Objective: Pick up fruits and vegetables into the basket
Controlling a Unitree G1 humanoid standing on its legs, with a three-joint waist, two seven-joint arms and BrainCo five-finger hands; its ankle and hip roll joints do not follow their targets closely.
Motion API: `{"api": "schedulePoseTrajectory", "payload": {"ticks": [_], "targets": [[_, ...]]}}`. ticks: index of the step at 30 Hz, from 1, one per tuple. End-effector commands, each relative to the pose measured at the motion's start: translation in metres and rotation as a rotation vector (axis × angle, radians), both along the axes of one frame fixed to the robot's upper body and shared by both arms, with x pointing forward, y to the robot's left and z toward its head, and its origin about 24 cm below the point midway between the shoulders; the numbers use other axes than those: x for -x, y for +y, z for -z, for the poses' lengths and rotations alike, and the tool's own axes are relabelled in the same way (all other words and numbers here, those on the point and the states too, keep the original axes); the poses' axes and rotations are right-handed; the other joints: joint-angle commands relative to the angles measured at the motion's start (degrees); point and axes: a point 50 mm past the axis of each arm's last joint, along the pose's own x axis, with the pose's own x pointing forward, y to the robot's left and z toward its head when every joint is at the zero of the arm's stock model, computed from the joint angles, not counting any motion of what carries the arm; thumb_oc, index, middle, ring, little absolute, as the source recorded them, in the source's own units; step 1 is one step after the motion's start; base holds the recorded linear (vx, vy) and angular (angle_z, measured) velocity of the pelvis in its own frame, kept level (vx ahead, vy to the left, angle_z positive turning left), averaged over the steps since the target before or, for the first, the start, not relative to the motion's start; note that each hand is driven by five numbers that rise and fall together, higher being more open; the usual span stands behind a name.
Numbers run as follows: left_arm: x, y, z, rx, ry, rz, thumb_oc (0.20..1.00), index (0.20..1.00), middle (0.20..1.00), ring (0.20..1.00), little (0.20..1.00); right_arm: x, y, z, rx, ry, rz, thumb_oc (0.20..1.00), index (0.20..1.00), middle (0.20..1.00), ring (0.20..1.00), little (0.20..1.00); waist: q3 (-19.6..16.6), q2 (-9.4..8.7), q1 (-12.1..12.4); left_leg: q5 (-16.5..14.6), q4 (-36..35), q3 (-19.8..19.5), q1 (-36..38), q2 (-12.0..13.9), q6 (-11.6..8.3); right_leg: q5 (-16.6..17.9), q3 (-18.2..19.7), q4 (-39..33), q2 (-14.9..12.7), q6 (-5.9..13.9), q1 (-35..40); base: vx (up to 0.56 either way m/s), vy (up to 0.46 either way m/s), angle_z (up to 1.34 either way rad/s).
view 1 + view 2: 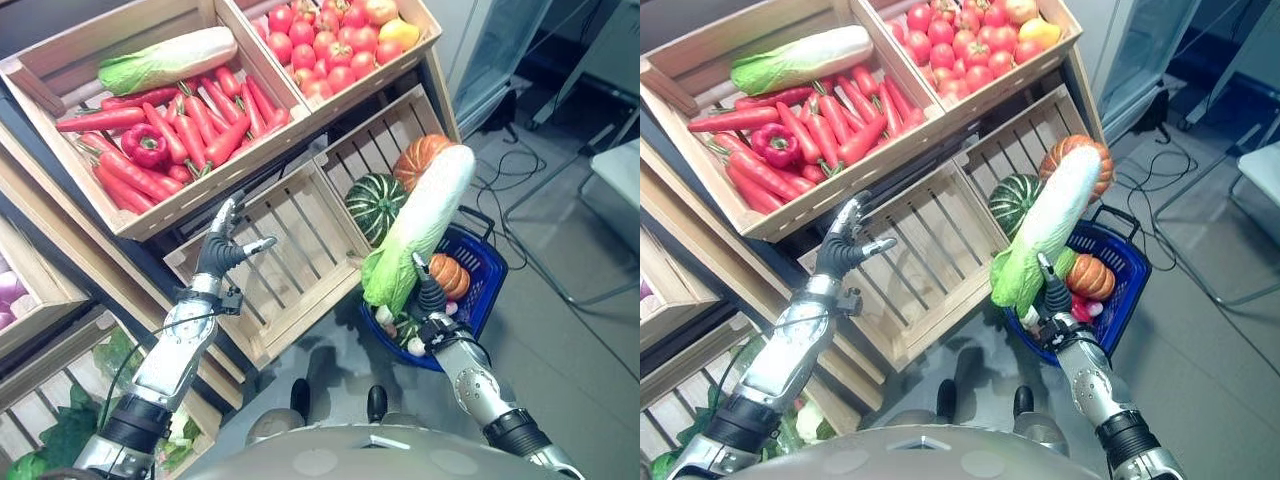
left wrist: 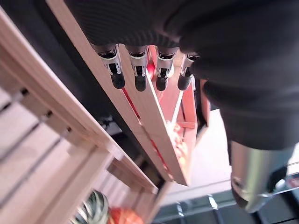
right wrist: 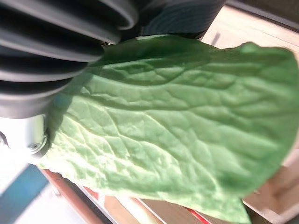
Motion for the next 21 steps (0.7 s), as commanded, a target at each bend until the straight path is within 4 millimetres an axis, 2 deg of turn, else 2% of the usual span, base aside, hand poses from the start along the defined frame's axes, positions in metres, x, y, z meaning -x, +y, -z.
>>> {"api": "schedulePoseTrajectory", "payload": {"ticks": [1,6,10,16,21], "targets": [[-0.015,0.017,-0.042,-0.124,-0.251,-0.117,1.0,1.0,1.0,1.0,1.0,-0.033,0.001,-0.047,-0.123,-0.236,0.17,0.2,0.2,0.2,0.2,0.2,4.95,-3.21,-0.59,-2.23,3.56,1.48,-3.36,-3.73,3.89,-0.38,0.82,5.66,-1.32,1.12,-3.55,-0.19,0.005,-0.01],[-0.022,0.013,-0.061,-0.16,-0.383,-0.192,1.0,1.0,1.0,1.0,1.0,-0.051,-0.021,-0.066,-0.039,-0.289,0.36,0.2,0.2,0.2,0.2,0.2,11.31,-2.58,-0.91,-3.01,11.17,1.75,-9.88,-4.36,3.01,-1.6,0.45,11.75,-1.53,0.28,-8.68,-0.19,0.001,-0.01],[-0.035,-0.002,-0.083,-0.19,-0.505,-0.213,1.0,1.0,1.0,1.0,1.0,-0.074,-0.038,-0.089,0.052,-0.317,0.481,0.2,0.2,0.2,0.2,0.2,17.37,-2.89,-0.82,-5.05,22.05,1.83,-19.2,-4.39,1.84,-2.77,0.05,19.24,-2.51,-0.4,-15.89,-0.22,-0.021,0.09],[-0.051,-0.017,-0.106,-0.202,-0.619,-0.23,1.0,1.0,1.0,1.0,1.0,-0.105,-0.053,-0.116,0.133,-0.322,0.572,0.2,0.2,0.2,0.2,0.2,21.77,-3.19,-0.47,-7.67,30.91,2.55,-27.67,-4.26,1.27,-4.81,0.15,26.88,-2.03,-0.94,-23.52,-0.12,-0.007,0.01],[-0.058,-0.029,-0.126,-0.142,-0.723,-0.196,1.0,1.0,1.0,1.0,1.0,-0.124,-0.07,-0.141,0.166,-0.316,0.639,0.2,0.2,0.2,0.2,0.2,22.2,-2.74,-0.01,-10.42,38.43,4.27,-36.84,-4.35,1.35,-6.81,0.18,35.66,-2.57,-0.99,-33.55,-0.06,0.02,0.02]]}}
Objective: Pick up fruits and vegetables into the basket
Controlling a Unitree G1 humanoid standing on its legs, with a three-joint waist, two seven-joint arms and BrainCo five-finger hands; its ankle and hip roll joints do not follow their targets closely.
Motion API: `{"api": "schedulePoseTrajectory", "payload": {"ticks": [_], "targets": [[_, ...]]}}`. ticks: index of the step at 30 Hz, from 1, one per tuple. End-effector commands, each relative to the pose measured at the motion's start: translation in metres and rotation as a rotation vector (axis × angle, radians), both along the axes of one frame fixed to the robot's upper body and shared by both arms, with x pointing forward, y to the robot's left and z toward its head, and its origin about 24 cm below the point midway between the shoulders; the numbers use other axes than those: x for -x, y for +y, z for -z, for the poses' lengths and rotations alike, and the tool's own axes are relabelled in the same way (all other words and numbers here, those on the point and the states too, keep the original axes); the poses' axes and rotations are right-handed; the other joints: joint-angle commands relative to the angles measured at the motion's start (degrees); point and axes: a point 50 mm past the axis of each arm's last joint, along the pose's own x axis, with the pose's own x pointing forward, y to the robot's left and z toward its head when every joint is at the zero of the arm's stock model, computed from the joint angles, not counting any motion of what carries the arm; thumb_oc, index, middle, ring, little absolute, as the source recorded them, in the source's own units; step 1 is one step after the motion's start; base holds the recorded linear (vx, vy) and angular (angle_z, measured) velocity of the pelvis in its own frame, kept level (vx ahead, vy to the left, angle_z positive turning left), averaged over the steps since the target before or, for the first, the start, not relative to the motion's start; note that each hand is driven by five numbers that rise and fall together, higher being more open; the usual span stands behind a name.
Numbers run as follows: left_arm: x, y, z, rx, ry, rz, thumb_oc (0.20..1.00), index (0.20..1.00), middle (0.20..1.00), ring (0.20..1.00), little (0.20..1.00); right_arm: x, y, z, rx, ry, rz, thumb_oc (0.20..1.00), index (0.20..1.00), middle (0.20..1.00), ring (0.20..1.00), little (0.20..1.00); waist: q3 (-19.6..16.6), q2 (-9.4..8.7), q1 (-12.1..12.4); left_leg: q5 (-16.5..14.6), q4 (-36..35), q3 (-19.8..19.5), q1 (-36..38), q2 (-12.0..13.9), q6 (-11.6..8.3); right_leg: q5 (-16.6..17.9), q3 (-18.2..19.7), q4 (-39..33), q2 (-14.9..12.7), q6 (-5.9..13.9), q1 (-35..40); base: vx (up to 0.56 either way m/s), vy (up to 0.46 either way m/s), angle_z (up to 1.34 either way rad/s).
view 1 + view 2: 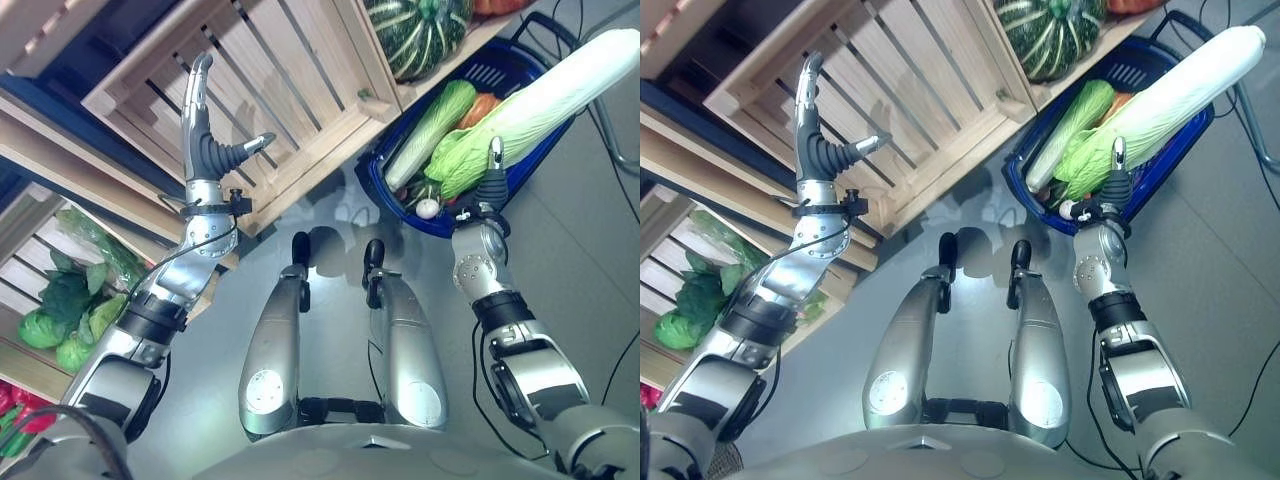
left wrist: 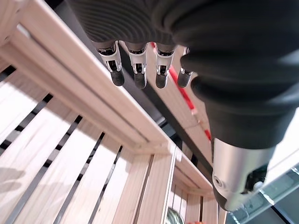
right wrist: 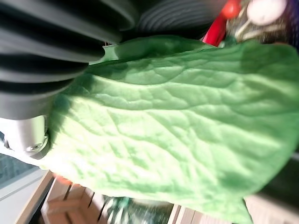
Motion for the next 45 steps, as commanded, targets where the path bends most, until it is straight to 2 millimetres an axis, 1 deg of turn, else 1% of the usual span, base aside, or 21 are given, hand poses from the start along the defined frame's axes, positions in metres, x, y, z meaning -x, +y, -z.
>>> {"api": "schedulePoseTrajectory", "payload": {"ticks": [1,7,11,15,16,17,18,19,28,29,32,34,35,38,39,40,41,42,43,44,45], "targets": [[0.009,-0.008,-0.027,0.031,-0.202,0.066,1.0,1.0,1.0,1.0,1.0,-0.006,-0.014,-0.037,0.062,-0.107,0.046,0.2,0.2,0.2,0.2,0.2,-1.69,-0.72,-0.55,-6.3,10.24,3.78,-6.91,-2.89,2.44,1.82,-0.8,-0.48,0.36,1.92,-0.61,0.0,0.0,0.0],[0.007,-0.019,-0.042,0.052,-0.304,0.121,1.0,1.0,1.0,1.0,1.0,-0.02,-0.018,-0.052,0.112,-0.04,0.04,0.2,0.2,0.2,0.2,0.2,-1.69,0.09,-0.11,-8.71,16.23,4.63,-13.74,-3.02,3.13,0.44,-0.58,6.9,-0.14,1.67,-8.9,0.01,0.031,0.03],[0.007,-0.022,-0.045,0.054,-0.323,0.152,1.0,1.0,1.0,1.0,1.0,-0.025,-0.026,-0.048,0.082,0.037,0.051,0.2,0.2,0.2,0.2,0.2,-1.69,0.43,0.37,-9.81,19.26,4.77,-16.29,-3.46,3.52,-0.08,-0.57,10.7,-0.21,1.59,-11.97,0.05,-0.001,0.0],[0.007,-0.024,-0.047,0.065,-0.327,0.165,1.0,1.0,1.0,1.0,1.0,-0.029,-0.026,-0.05,0.08,0.081,0.05,0.2,0.2,0.2,0.2,0.2,-1.69,0.75,0.54,-10.26,20.86,4.98,-18.04,-3.68,3.77,-0.09,-0.55,12.35,-0.17,1.58,-13.94,0.07,-0.018,0.01],[0.007,-0.024,-0.046,0.065,-0.323,0.168,1.0,1.0,1.0,1.0,1.0,-0.029,-0.025,-0.05,0.077,0.099,0.045,0.244,0.244,0.244,0.244,0.244,-1.69,0.79,0.59,-10.45,21.17,4.99,-18.22,-3.72,3.77,-0.21,-0.52,12.66,-0.11,1.61,-14.11,0.07,-0.021,0.02],[0.007,-0.024,-0.045,0.064,-0.319,0.17,1.0,1.0,1.0,1.0,1.0,-0.029,-0.025,-0.048,0.075,0.114,0.038,0.335,0.335,0.335,0.335,0.335,-1.69,0.81,0.63,-10.88,21.41,4.99,-18.04,-3.73,3.73,-0.55,-0.46,12.88,-0.03,1.66,-13.94,0.07,-0.021,0.01],[0.007,-0.024,-0.044,0.059,-0.319,0.176,1.0,1.0,1.0,1.0,1.0,-0.031,-0.025,-0.047,0.081,0.134,0.026,0.614,0.614,0.614,0.614,0.614,-1.69,0.87,0.74,-10.97,21.53,5.03,-18.15,-3.74,3.79,-0.58,-0.44,13.01,0.03,1.62,-14.1,0.05,-0.02,-0.02],[0.007,-0.025,-0.046,0.056,-0.327,0.181,1.0,1.0,1.0,1.0,1.0,-0.033,-0.026,-0.051,0.08,0.146,0.025,1.0,1.0,1.0,1.0,1.0,-1.69,0.87,0.81,-10.58,21.19,5.21,-18.52,-3.82,3.91,-0.24,-0.52,12.75,0.11,1.53,-14.55,0.04,-0.022,0.0],[0.008,-0.025,-0.041,0.031,-0.314,0.19,1.0,1.0,1.0,1.0,1.0,-0.03,-0.027,-0.037,-0.012,0.224,0.06,1.0,1.0,1.0,1.0,1.0,-1.69,0.57,1.01,-11.92,22.09,5.21,-16.84,-3.99,3.86,-0.92,-0.88,12.94,0.34,1.64,-12.79,0.06,-0.032,0.0],[0.007,-0.024,-0.042,0.026,-0.312,0.19,1.0,1.0,1.0,1.0,1.0,-0.031,-0.027,-0.037,-0.019,0.227,0.071,1.0,1.0,1.0,1.0,1.0,-1.69,0.51,0.99,-11.5,21.77,5.28,-16.65,-3.97,3.92,-0.58,-0.99,12.62,0.36,1.56,-12.58,0.08,-0.048,-0.02],[0.006,-0.02,-0.035,0.019,-0.268,0.192,1.0,1.0,1.0,1.0,1.0,-0.026,-0.029,-0.027,-0.049,0.256,0.153,1.0,1.0,1.0,1.0,1.0,-1.69,0.19,1.06,-11.28,19.64,5.11,-12.72,-4.1,3.52,-0.66,-1.08,10.39,0.92,1.66,-8.31,0.05,-0.058,-0.01],[0.006,-0.019,-0.032,0.004,-0.261,0.188,1.0,1.0,1.0,1.0,1.0,-0.024,-0.031,-0.025,-0.06,0.257,0.196,1.0,1.0,1.0,1.0,1.0,-1.69,0.06,1.02,-10.59,18.44,4.96,-11.65,-4.18,3.43,-0.21,-1.08,9.09,1.13,1.66,-6.95,0.04,-0.054,0.02],[0.007,-0.016,-0.024,-0.004,-0.219,0.188,1.0,1.0,1.0,1.0,1.0,-0.019,-0.032,-0.018,-0.064,0.275,0.262,1.0,1.0,1.0,1.0,1.0,-1.69,-0.15,1.13,-10.09,15.62,4.49,-7.78,-4.16,3.23,-0.26,-0.97,6.39,1.64,1.72,-2.81,0.05,-0.067,0.04],[0.005,-0.01,-0.016,0.01,-0.15,0.207,1.0,1.0,1.0,1.0,1.0,-0.012,-0.03,-0.011,-0.012,0.296,0.332,1.0,1.0,1.0,1.0,1.0,-1.69,-0.53,1.22,-8.18,10.79,3.35,-2.65,-4.4,2.88,0.49,-0.61,1.9,2.22,1.76,2.53,0.04,-0.05,0.02],[0.006,-0.008,-0.012,0.018,-0.125,0.215,1.0,1.0,1.0,1.0,1.0,-0.01,-0.028,-0.008,0.01,0.308,0.341,1.0,1.0,1.0,1.0,1.0,-1.69,-0.67,1.19,-7.61,9.15,2.96,-0.79,-4.56,2.75,0.78,-0.56,0.3,2.36,1.78,4.48,0.07,-0.036,0.07],[0.007,-0.006,-0.002,0.026,-0.07,0.231,1.0,1.0,1.0,1.0,1.0,-0.004,-0.021,-0.001,0.061,0.326,0.369,1.0,1.0,1.0,1.0,1.0,-1.8,-0.94,1.43,-6.35,5.38,1.88,3.33,-4.86,2.62,1.18,-0.71,-3.16,2.42,1.84,8.66,0.08,-0.029,0.07],[0.009,-0.005,0.003,0.03,-0.043,0.241,1.0,1.0,1.0,1.0,1.0,-0.001,-0.018,0.004,0.081,0.336,0.373,1.0,1.0,1.0,1.0,1.0,-2.31,-1.09,1.5,-5.87,3.97,1.47,4.69,-4.96,2.54,1.36,-0.83,-4.55,2.37,1.85,10.11,0.1,-0.027,0.01],[0.011,-0.003,0.011,0.036,-0.003,0.251,1.0,1.0,1.0,1.0,1.0,0.005,-0.016,0.012,0.097,0.351,0.379,1.0,1.0,1.0,1.0,1.0,-2.97,-1.3,1.48,-5.05,1.97,0.95,6.52,-4.99,2.37,1.73,-1.12,-6.6,2.19,1.83,12.12,0.14,-0.013,-0.04],[0.015,0.002,0.027,0.055,0.072,0.272,1.0,1.0,1.0,1.0,1.0,0.019,-0.016,0.03,0.135,0.377,0.396,1.0,1.0,1.0,1.0,1.0,-4.72,-1.48,1.52,-4.04,-0.92,0.03,8.96,-5.0,2.29,2.06,-1.53,-9.97,2.17,1.64,15.22,0.16,-0.009,-0.02],[0.019,0.004,0.039,0.089,0.128,0.288,1.0,1.0,1.0,1.0,1.0,0.03,-0.017,0.041,0.179,0.391,0.405,1.0,1.0,1.0,1.0,1.0,-5.85,-1.5,1.45,-3.18,-3.15,-0.62,10.73,-5.02,2.27,2.49,-1.88,-12.61,2.22,1.43,17.52,0.14,-0.001,0.02],[0.021,0.005,0.049,0.118,0.185,0.302,1.0,1.0,1.0,1.0,1.0,0.039,-0.018,0.047,0.211,0.388,0.434,1.0,1.0,1.0,1.0,1.0,-6.73,-1.55,1.43,-2.5,-4.82,-1.05,12.12,-5.02,2.21,2.88,-2.15,-14.82,2.15,1.32,19.4,0.1,-0.001,0.06]]}}
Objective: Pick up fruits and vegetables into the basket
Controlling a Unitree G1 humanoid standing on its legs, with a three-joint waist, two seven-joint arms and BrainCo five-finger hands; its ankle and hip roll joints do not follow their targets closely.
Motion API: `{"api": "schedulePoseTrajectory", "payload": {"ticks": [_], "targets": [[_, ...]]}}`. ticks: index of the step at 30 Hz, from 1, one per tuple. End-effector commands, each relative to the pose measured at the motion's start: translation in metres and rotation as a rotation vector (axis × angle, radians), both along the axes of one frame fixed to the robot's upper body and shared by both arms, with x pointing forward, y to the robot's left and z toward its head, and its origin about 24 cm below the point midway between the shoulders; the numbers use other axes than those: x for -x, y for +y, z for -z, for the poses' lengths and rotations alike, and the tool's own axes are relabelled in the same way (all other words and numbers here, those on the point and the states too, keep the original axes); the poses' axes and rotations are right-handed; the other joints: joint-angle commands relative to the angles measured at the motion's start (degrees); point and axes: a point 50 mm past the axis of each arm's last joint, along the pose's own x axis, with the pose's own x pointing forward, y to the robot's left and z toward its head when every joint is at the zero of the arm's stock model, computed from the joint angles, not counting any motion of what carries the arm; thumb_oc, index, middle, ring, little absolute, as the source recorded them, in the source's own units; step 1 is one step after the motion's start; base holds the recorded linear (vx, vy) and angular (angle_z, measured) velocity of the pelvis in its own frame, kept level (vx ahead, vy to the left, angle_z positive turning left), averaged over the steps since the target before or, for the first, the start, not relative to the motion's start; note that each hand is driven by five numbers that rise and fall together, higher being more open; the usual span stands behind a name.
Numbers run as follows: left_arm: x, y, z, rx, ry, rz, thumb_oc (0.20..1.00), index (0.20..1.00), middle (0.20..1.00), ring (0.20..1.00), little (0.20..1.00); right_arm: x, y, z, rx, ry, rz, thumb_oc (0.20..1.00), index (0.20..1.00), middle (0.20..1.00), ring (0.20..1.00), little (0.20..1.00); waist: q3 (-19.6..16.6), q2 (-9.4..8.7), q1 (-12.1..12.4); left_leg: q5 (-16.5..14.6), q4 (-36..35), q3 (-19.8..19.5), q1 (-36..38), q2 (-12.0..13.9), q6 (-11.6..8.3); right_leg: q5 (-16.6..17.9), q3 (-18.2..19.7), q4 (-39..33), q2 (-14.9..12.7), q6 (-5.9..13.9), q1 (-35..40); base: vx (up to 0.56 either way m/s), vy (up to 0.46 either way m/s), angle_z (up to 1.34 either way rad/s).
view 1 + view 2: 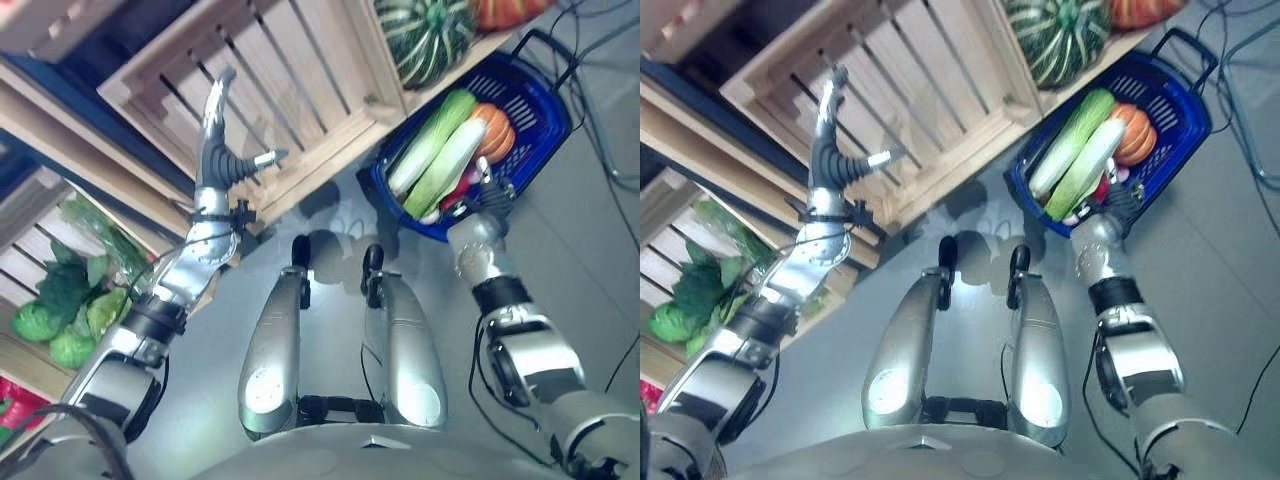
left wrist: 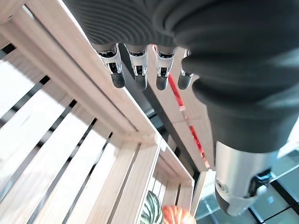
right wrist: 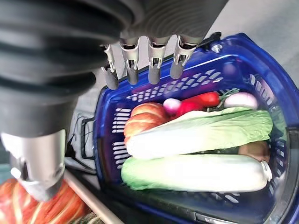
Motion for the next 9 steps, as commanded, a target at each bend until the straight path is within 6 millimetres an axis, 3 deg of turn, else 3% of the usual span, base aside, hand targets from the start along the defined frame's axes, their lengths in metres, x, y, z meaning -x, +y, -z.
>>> {"api": "schedulePoseTrajectory", "payload": {"ticks": [1,2,3,5,9], "targets": [[0.011,0.0,0.012,0.119,0.076,0.098,1.0,1.0,1.0,1.0,1.0,0.024,-0.018,0.001,0.192,-0.048,0.103,1.0,1.0,1.0,1.0,1.0,-8.14,-1.08,0.52,-1.55,-1.12,-0.02,0.92,-4.46,2.16,4.32,-2.29,-11.72,1.96,0.6,8.59,0.1,-0.004,0.1],[0.016,0.002,0.028,0.123,0.138,0.098,1.0,1.0,1.0,1.0,1.0,0.038,-0.018,0.014,0.251,-0.019,0.097,1.0,1.0,1.0,1.0,1.0,-9.56,-1.15,0.31,-0.52,-4.27,-0.31,3.43,-4.09,2.19,5.28,-2.66,-15.19,1.86,0.65,11.55,0.08,-0.005,0.13],[0.017,0.002,0.03,0.124,0.144,0.099,1.0,1.0,1.0,1.0,1.0,0.039,-0.018,0.015,0.256,-0.016,0.096,1.0,1.0,1.0,1.0,1.0,-9.62,-1.15,0.27,-0.36,-4.64,-0.34,3.76,-4.06,2.19,5.43,-2.7,-15.55,1.84,0.66,11.9,0.09,0.009,0.12],[0.027,0.003,0.057,0.139,0.262,0.101,1.0,1.0,1.0,1.0,1.0,0.064,-0.015,0.044,0.324,0.096,0.027,1.0,1.0,1.0,1.0,1.0,-12.92,-1.37,0.04,1.28,-10.73,-1.19,8.24,-3.59,2.45,7.28,-2.78,-21.35,1.5,1.17,16.46,0.08,0.038,0.02],[0.035,0.007,0.076,0.143,0.348,0.1,1.0,1.0,1.0,1.0,1.0,0.082,-0.017,0.068,0.349,0.213,-0.05,1.0,1.0,1.0,1.0,1.0,-15.47,-1.36,-0.24,2.63,-15.27,-1.4,11.53,-2.95,2.41,8.61,-3.11,-25.18,1.29,1.65,19.48,0.04,0.033,-0.01]]}}
